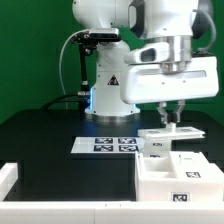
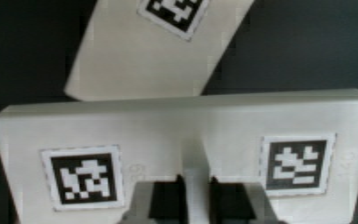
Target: Assemble cabinet
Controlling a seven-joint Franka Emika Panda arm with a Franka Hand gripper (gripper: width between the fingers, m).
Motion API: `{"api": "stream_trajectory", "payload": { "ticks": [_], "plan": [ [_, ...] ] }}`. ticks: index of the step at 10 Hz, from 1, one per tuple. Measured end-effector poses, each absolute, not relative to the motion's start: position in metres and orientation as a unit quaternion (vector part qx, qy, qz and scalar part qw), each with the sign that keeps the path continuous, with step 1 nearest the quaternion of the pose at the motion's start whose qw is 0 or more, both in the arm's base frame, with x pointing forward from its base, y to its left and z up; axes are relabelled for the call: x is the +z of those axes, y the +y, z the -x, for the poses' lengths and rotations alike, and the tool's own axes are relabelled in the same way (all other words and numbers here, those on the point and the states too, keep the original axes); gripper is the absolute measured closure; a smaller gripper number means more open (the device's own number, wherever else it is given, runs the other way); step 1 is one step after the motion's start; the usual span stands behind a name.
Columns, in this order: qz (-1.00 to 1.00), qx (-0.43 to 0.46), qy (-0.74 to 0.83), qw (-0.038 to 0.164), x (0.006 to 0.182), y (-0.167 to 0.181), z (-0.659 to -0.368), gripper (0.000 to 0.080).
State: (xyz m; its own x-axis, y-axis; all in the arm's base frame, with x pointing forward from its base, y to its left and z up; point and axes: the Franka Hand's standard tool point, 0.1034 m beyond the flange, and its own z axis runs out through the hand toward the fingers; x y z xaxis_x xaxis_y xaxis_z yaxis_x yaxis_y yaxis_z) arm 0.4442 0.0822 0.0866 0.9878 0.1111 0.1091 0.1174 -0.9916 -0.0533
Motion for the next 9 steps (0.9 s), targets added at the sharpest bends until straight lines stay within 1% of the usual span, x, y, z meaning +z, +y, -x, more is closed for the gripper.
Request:
{"api": "stream_trajectory", "payload": {
  "ticks": [1, 2, 4, 5, 6, 7, 8, 9],
  "plan": [
    [0.998, -0.049, 0.015, 0.043, 0.085, 0.078, -0.444, 0.0745],
    [0.997, -0.050, 0.017, 0.047, 0.086, 0.087, -0.445, 0.0745],
    [0.993, -0.045, 0.098, 0.056, 0.086, 0.087, -0.444, 0.0745],
    [0.985, -0.031, 0.158, 0.059, 0.088, 0.079, -0.445, 0.0745],
    [0.967, -0.029, 0.246, 0.062, 0.093, 0.073, -0.450, 0.0745],
    [0.937, -0.023, 0.342, 0.066, 0.093, 0.073, -0.450, 0.0745],
    [0.919, -0.027, 0.386, 0.073, 0.094, 0.076, -0.451, 0.0745],
    [0.906, -0.037, 0.414, 0.085, 0.095, 0.078, -0.453, 0.0745]
  ]
}}
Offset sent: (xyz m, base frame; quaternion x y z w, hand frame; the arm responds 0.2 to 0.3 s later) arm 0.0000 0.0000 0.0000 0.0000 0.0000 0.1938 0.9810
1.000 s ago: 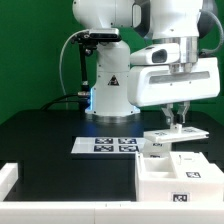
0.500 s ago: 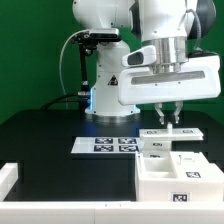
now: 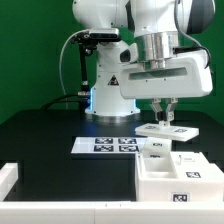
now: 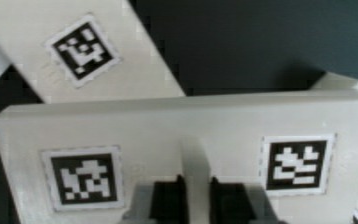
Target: Assemble cabinet
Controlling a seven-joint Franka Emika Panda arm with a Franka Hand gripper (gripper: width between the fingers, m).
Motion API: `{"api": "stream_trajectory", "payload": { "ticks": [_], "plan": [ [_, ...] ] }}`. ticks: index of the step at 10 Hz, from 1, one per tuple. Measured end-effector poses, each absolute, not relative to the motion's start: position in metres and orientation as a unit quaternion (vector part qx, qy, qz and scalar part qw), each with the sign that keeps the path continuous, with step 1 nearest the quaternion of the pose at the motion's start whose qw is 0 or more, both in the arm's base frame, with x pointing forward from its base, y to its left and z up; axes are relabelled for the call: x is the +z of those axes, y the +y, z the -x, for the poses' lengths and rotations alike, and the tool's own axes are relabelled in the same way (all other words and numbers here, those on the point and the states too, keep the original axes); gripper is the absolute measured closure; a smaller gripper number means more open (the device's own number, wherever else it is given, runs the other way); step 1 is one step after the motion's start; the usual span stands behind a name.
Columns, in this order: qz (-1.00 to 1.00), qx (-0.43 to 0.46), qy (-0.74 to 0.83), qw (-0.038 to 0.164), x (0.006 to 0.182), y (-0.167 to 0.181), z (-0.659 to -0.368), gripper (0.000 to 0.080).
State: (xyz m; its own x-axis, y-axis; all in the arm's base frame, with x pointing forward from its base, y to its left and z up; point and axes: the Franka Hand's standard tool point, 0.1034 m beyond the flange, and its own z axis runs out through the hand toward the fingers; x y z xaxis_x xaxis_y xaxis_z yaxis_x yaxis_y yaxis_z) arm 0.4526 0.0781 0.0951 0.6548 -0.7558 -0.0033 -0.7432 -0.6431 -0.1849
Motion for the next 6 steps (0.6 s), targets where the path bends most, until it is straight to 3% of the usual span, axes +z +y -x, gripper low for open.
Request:
{"api": "stream_trajectory", "payload": {
  "ticks": [3, 6],
  "plan": [
    [0.865, -0.024, 0.493, 0.093, 0.0940, 0.0796, -0.4504, 0.0745],
    [0.712, 0.019, 0.697, 0.088, 0.0932, 0.0804, -0.4468, 0.0745]
  ]
}}
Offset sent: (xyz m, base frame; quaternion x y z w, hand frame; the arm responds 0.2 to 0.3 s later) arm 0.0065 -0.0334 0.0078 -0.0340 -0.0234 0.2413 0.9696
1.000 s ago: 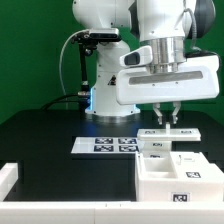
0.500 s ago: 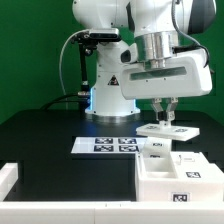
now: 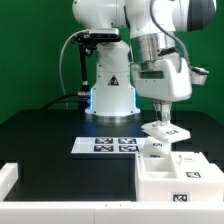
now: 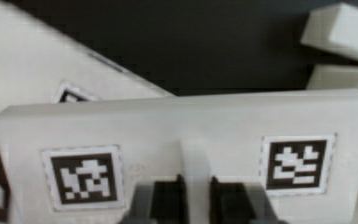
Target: Assemble cabinet
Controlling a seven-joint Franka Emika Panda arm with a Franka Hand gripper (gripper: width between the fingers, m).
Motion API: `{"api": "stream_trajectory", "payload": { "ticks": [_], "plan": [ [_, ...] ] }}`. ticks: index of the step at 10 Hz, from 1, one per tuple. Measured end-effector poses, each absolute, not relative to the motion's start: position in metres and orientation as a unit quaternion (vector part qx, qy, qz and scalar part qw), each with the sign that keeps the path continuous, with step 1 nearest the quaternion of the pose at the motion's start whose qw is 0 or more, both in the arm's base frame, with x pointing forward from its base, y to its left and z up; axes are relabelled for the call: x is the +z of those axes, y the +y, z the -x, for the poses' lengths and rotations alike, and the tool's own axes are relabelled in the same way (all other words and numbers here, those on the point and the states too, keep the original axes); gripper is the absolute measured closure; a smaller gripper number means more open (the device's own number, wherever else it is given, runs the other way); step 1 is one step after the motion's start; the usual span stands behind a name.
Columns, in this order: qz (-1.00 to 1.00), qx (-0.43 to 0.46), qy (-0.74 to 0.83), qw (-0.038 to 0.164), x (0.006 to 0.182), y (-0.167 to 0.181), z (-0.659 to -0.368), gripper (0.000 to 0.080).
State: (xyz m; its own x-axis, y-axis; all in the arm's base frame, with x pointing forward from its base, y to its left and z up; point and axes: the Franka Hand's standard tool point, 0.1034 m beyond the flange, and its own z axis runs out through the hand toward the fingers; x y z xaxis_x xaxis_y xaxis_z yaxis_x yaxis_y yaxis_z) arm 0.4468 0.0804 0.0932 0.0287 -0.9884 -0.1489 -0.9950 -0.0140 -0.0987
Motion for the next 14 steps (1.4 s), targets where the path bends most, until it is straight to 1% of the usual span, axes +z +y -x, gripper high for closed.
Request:
{"api": "stream_trajectory", "payload": {
  "ticks": [1, 4, 6, 8, 11, 12, 14],
  "plan": [
    [0.704, 0.006, 0.703, 0.095, 0.094, 0.087, -0.447, 0.0745],
    [0.658, 0.023, 0.747, 0.098, 0.092, 0.088, -0.444, 0.0745],
    [0.646, 0.042, 0.757, 0.093, 0.094, 0.075, -0.450, 0.0745],
    [0.654, 0.041, 0.749, 0.098, 0.098, 0.068, -0.460, 0.0745],
    [0.665, 0.041, 0.739, 0.096, 0.096, 0.069, -0.458, 0.0745],
    [0.709, 0.058, 0.697, 0.090, 0.093, 0.065, -0.456, 0.0745],
    [0.730, 0.069, 0.674, 0.093, 0.092, 0.049, -0.464, 0.0745]
  ]
}}
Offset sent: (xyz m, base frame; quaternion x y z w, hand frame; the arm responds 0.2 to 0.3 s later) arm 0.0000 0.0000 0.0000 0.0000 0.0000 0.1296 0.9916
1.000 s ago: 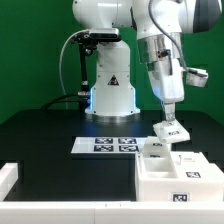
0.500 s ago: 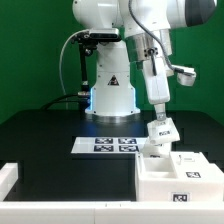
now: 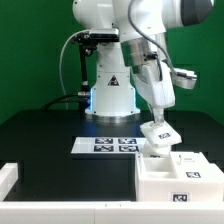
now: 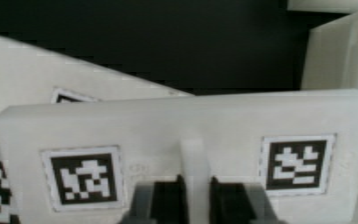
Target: Assemble cabinet
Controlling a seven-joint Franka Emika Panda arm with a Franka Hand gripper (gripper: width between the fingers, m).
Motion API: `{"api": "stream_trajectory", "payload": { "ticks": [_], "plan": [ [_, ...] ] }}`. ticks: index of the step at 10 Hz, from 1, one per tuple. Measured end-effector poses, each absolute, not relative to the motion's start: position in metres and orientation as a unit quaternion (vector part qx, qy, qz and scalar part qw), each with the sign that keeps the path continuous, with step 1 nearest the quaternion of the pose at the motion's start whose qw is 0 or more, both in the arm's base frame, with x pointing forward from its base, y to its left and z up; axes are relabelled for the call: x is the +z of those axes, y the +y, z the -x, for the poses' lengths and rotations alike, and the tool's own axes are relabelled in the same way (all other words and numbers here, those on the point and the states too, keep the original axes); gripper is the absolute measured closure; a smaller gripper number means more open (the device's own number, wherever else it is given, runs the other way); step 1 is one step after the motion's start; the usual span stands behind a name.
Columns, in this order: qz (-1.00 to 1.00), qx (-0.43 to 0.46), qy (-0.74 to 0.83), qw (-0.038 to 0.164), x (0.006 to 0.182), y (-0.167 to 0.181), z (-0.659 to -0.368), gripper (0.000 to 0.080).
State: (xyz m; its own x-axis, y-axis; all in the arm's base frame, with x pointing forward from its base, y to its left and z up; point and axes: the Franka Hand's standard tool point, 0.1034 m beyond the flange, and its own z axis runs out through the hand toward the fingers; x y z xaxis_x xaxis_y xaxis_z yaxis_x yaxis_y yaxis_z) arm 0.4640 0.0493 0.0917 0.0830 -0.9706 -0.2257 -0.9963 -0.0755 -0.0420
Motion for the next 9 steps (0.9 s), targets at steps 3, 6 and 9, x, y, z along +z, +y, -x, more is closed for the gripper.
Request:
{"api": "stream_trajectory", "payload": {
  "ticks": [3, 6, 9],
  "plan": [
    [0.727, 0.070, 0.677, 0.090, 0.088, 0.041, -0.462, 0.0745],
    [0.728, 0.071, 0.676, 0.086, 0.082, 0.037, -0.461, 0.0745],
    [0.716, 0.076, 0.688, 0.090, 0.079, 0.037, -0.458, 0.0745]
  ]
}}
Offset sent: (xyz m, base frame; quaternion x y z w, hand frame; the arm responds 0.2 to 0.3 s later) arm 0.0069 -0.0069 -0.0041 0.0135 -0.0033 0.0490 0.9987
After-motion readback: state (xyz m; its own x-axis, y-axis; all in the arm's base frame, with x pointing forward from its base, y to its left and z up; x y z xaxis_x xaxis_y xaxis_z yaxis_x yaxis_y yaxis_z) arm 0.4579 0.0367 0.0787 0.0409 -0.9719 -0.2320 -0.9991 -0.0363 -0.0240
